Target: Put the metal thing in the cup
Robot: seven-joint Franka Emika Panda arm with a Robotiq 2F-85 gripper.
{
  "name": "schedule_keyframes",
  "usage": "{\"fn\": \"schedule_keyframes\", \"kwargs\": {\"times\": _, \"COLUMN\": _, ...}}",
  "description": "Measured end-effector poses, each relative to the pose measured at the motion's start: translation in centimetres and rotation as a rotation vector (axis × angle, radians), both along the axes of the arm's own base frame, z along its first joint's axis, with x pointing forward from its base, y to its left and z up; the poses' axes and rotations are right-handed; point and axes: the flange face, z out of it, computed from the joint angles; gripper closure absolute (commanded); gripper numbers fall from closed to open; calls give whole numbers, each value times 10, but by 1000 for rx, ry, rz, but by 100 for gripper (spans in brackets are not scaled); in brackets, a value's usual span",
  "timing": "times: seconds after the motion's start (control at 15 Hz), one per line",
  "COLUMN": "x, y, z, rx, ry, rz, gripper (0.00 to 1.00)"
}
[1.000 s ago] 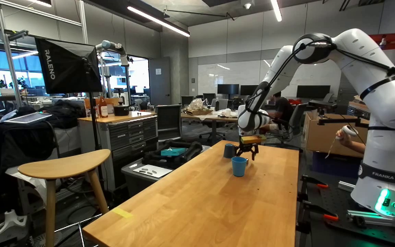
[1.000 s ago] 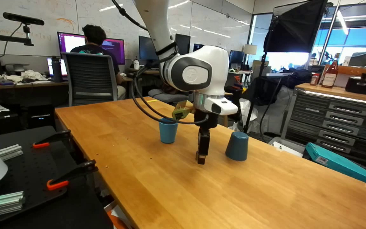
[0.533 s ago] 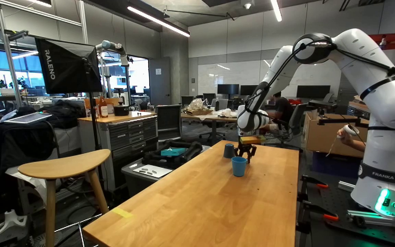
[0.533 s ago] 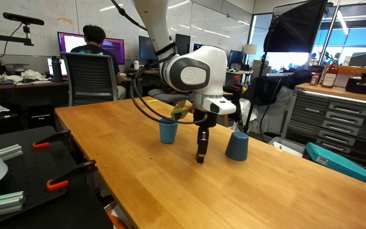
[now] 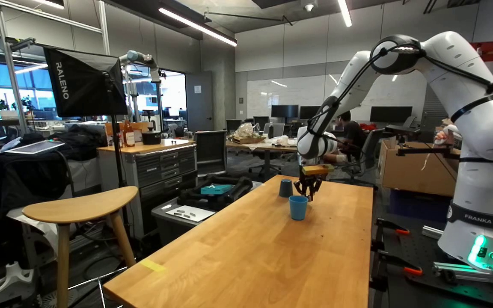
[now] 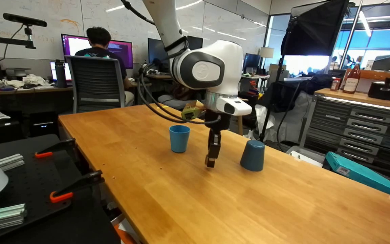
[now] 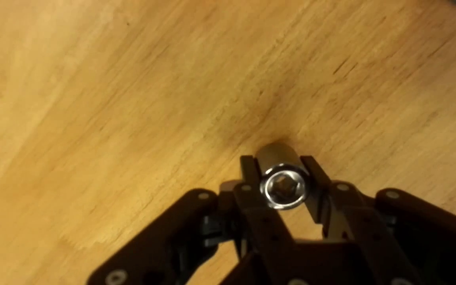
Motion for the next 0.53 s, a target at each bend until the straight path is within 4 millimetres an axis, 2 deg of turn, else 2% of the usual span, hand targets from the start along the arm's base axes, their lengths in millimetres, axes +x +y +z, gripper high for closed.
{"fn": "schedule_keyframes", "kwargs": {"times": 0.33, "x": -16, "y": 17, "z": 65, "rx": 72, "ry": 29, "rz": 92, "gripper": 89}}
{"fn": "schedule_keyframes", "kwargs": {"times": 0.53, "x": -20, "y": 34, "z": 95, "rx": 104, "ry": 31, "rz": 137, "gripper": 89}}
